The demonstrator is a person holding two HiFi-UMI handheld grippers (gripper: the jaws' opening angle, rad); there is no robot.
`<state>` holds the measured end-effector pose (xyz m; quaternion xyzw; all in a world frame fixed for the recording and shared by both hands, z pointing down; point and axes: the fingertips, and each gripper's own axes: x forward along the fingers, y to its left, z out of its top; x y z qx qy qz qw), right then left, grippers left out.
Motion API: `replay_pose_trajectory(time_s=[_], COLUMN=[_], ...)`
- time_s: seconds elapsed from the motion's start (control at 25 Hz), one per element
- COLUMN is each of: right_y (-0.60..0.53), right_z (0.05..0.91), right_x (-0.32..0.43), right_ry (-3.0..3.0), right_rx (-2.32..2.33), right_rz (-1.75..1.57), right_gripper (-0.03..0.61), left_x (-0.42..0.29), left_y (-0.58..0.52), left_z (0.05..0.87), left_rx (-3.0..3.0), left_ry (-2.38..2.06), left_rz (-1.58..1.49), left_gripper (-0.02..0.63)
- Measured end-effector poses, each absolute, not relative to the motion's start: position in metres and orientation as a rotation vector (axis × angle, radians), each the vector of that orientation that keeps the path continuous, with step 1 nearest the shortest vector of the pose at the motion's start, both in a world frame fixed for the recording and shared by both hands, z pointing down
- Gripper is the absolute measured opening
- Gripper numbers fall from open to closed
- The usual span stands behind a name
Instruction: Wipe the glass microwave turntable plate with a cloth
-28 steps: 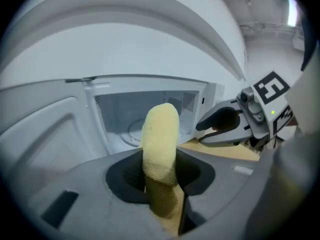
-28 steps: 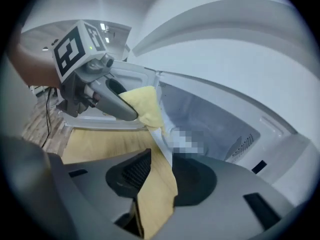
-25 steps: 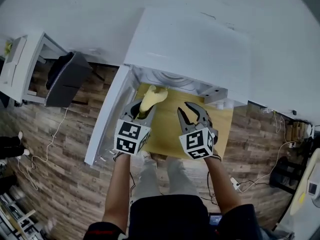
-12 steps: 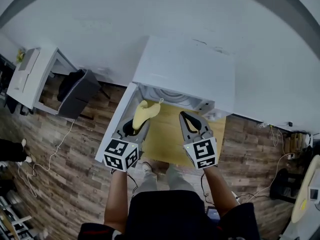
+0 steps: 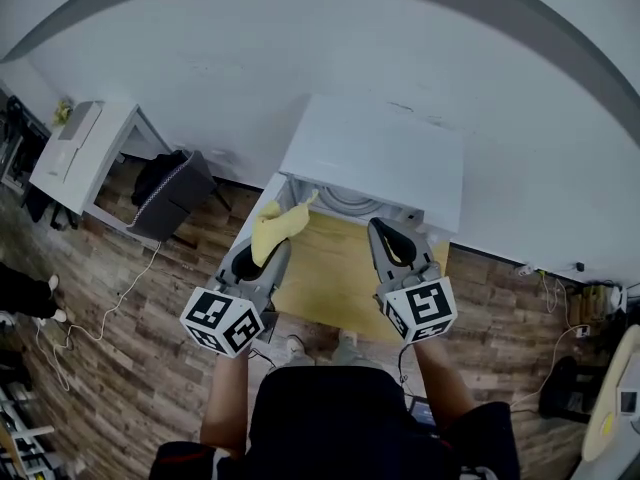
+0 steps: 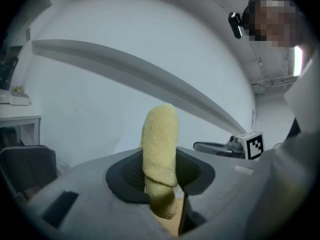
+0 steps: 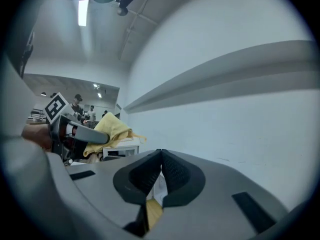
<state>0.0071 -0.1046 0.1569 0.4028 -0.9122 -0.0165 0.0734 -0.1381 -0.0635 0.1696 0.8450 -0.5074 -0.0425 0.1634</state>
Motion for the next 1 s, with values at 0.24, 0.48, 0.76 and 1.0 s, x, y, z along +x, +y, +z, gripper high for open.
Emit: replay_pose_trajectory(time_s=[0.24, 0.48, 0.76, 1.0], right_y=[-0.093, -0.083, -0.081, -0.081], right_z=[0.129, 0.121, 0.118, 0.121], right_x=[0.01, 0.011, 0.013, 0.012], right_ry=[-2.774, -2.777, -2.763, -2.766], right_rx=[1.223, 1.249, 1.275, 1.262], right_rz=[-0.143, -0.169, -0.178, -0.181], right_gripper=[0.012, 0.012, 0.012, 0.012], left_x=[-0.153, -0.152, -0.153, -0.164], left_y=[-0.05, -0.036, -0.028, -0.028], left_z=[0.144, 0.124, 0.116, 0.115], left_rx=[2.44, 2.532, 2.552, 2.538], left_ry=[-1.505, -1.596, -1.663, -1.741], left_rz=[-0.2, -0.139, -0.112, -0.102], left_gripper=[0.121, 0.121, 0.121, 0.121])
